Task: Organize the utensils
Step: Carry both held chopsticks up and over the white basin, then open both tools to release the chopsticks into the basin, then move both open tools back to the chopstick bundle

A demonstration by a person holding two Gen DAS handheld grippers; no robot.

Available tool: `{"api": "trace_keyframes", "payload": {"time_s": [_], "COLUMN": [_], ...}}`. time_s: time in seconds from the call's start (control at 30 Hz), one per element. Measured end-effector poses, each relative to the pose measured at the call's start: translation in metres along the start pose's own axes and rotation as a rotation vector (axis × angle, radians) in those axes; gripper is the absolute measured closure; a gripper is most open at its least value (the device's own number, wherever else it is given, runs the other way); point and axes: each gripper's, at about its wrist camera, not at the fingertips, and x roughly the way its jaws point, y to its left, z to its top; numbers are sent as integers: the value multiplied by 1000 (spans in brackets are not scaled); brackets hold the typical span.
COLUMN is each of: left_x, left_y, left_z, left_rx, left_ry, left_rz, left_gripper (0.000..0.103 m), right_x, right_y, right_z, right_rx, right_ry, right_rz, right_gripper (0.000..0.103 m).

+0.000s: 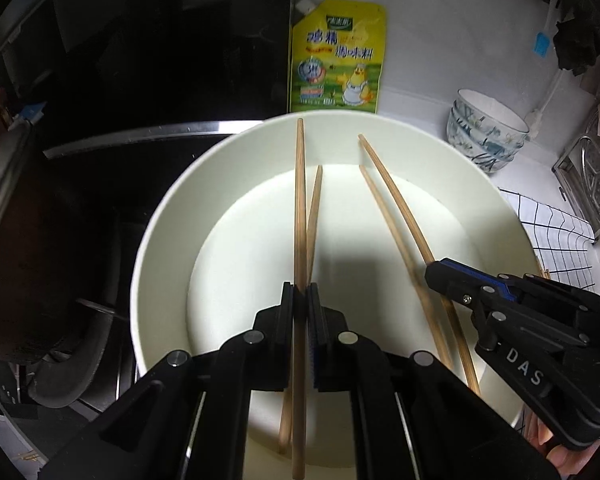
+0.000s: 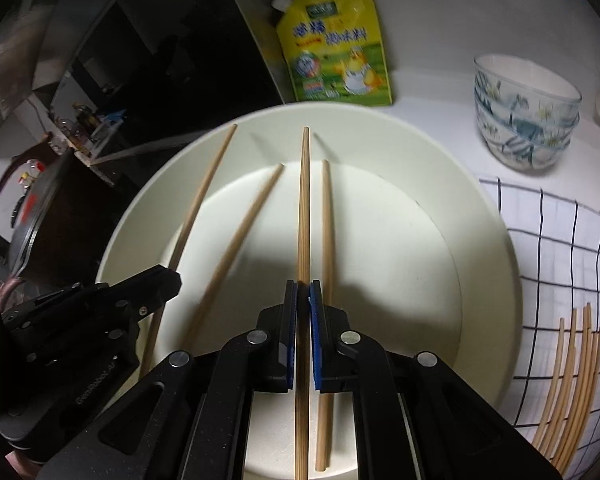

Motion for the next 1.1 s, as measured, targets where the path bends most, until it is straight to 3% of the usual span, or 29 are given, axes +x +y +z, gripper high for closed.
{"api": "trace_keyframes", "payload": {"time_s": [0.17, 0.2, 0.3, 0.37, 1.1], "left_x": [8, 8, 3, -3, -48], "left_y": [5, 6, 12, 16, -7], "left_z": [-1, -1, 0, 0, -11], "left_rx": [-2, -9, -28, -44, -55], "left_ry": [27, 32, 17, -5, -46], "left_rz": [-13, -18, -19, -6, -5], "left_gripper": [94, 92, 72, 52, 46], "right_x": [2, 1, -8, -15, -88], "right_y": [-4, -4, -5, -6, -25], "right_z": [-3, -3, -4, -5, -30], "right_rx": [17, 17, 19, 16, 10], "right_ry": [2, -3, -29, -46, -95], "right_rz": [-34, -40, -56, -60, -67], "right_gripper": [96, 92, 78, 78, 69]}}
